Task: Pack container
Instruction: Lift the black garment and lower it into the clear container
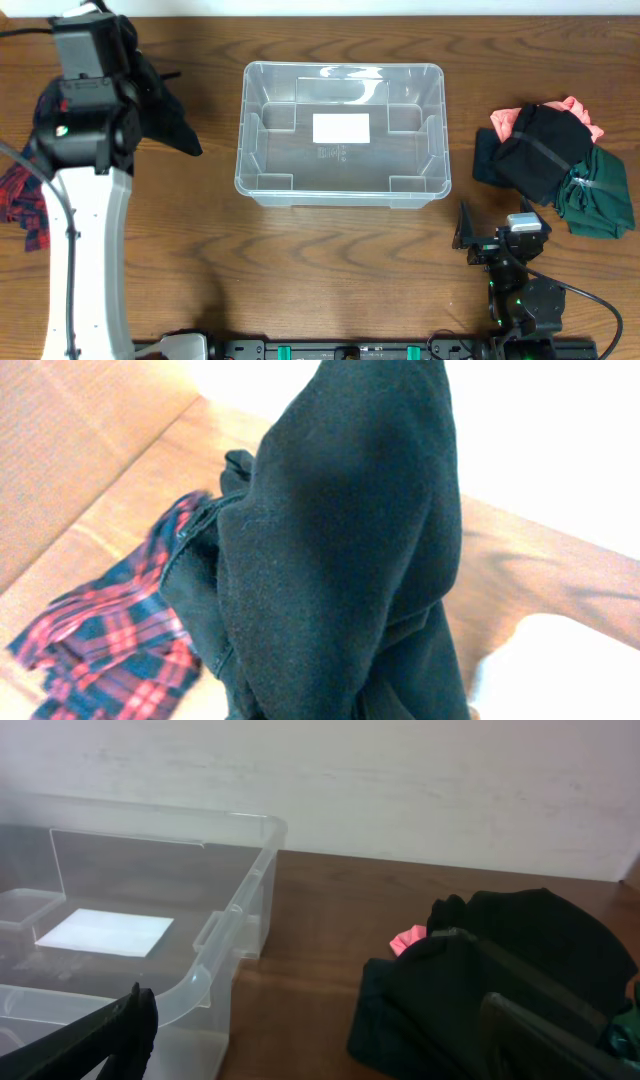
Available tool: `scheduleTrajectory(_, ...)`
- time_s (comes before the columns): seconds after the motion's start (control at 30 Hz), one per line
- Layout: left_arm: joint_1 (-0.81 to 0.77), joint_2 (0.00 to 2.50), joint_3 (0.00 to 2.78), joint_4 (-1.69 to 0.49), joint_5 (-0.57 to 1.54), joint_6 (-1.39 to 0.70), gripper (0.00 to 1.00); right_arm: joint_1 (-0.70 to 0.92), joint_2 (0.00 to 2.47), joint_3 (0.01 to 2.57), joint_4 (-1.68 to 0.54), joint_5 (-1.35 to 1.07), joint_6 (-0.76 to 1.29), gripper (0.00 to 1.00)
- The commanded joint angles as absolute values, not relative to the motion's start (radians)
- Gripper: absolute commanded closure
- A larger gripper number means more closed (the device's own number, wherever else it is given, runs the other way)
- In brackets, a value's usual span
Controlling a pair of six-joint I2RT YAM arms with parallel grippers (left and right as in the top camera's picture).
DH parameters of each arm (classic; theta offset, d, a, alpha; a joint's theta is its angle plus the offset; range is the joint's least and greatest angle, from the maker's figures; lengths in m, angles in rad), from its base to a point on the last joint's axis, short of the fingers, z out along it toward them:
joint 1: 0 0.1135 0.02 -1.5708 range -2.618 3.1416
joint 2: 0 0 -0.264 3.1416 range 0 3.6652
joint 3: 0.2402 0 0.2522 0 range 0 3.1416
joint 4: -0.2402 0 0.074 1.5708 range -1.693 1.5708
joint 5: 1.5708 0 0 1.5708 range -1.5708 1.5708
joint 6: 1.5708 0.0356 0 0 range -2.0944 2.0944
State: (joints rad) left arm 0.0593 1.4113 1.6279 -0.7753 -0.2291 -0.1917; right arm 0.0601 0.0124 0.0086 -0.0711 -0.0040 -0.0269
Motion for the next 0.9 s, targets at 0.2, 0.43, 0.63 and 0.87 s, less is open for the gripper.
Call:
scheduleTrajectory(0.2, -0.061, 1.346, 1.922, -0.916, -0.014, -0.215, 0.94, 0.052, 0.007, 0.006, -0.075, -0.004, -0.023, 0.01)
scheduleTrajectory(0.43, -0.174, 1.350, 1.966, -0.905, 0.269, -0.216, 0.94, 0.052, 0.007, 0.006, -0.074, -0.004, -0.023, 0.01)
scheduleTrajectory(0.63, -0.269, 1.396, 1.966, -0.970, 0.281, -0.215, 0.94, 0.052, 0.007, 0.006, -0.074, -0.004, -0.023, 0.01)
scheduleTrajectory(0.87, -0.379, 1.513, 1.966, -1.058, 0.281, -0.148, 0.94, 0.052, 0.007, 0.006, -0.074, -0.004, -0.023, 0.01)
